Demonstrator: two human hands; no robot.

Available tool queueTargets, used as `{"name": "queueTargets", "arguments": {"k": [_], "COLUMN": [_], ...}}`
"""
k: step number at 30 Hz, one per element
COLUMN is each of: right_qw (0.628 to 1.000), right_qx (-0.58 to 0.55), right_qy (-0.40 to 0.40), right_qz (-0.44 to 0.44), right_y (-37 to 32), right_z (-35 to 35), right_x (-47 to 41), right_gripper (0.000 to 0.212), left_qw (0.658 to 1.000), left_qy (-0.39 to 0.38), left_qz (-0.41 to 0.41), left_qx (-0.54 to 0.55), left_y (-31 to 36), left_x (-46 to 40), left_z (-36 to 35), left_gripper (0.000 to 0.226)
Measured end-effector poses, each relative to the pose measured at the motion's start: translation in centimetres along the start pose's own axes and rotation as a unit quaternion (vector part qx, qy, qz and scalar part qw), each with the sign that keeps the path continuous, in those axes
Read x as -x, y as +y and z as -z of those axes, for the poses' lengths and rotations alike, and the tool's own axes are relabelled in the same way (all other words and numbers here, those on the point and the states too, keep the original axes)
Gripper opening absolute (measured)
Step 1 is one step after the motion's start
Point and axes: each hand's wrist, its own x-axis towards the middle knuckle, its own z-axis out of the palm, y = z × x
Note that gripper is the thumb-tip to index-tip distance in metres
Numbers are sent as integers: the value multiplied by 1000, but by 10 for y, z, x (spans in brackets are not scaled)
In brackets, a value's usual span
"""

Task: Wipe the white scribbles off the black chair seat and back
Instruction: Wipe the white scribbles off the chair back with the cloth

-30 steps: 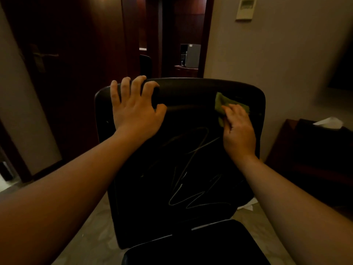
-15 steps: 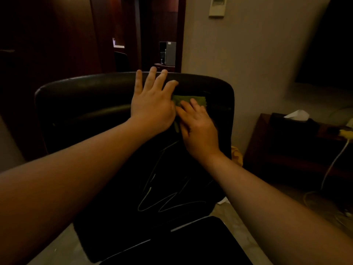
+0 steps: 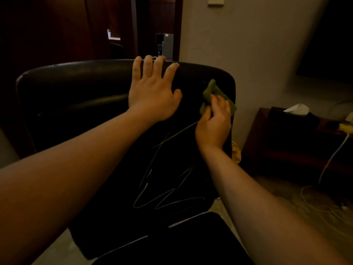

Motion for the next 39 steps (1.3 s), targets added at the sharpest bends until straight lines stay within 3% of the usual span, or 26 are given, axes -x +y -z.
{"name": "queueTargets", "arguments": {"k": [3,5,11,20,24,27,32,35,39], "right_qw": [980,968,996,997,999,981,878,863,898], "right_qx": [39,38,-37,-40,-11,19,1,-8,32], "right_qy": [-75,-109,-62,-14,-41,-90,-216,-232,-184], "right_qz": [181,223,48,-65,26,168,426,449,400], "right_y": [-9,-4,18,29,12,3,5,6,23], "right_z": [-12,-11,2,9,-1,-14,-35,-32,-20], "right_x": [22,21,-18,-26,6,55,149,150,99], "right_gripper": [41,43,40,42,43,49,36,33,38], "left_qw": [1000,1000,1000,1000,1000,999,998,999,998], "left_qy": [14,17,6,1,-7,-6,-12,-38,-60], "left_qz": [0,-1,-1,2,3,9,16,5,-8], "left_qx": [1,-4,-9,4,18,43,54,29,13], "left_y": [-6,-8,-11,-10,-11,-13,-13,-15,-13], "left_x": [4,6,5,4,5,4,4,6,3], "left_z": [-1,-2,-1,1,4,6,8,11,11], "left_gripper": [68,68,72,72,70,64,68,82,92]}}
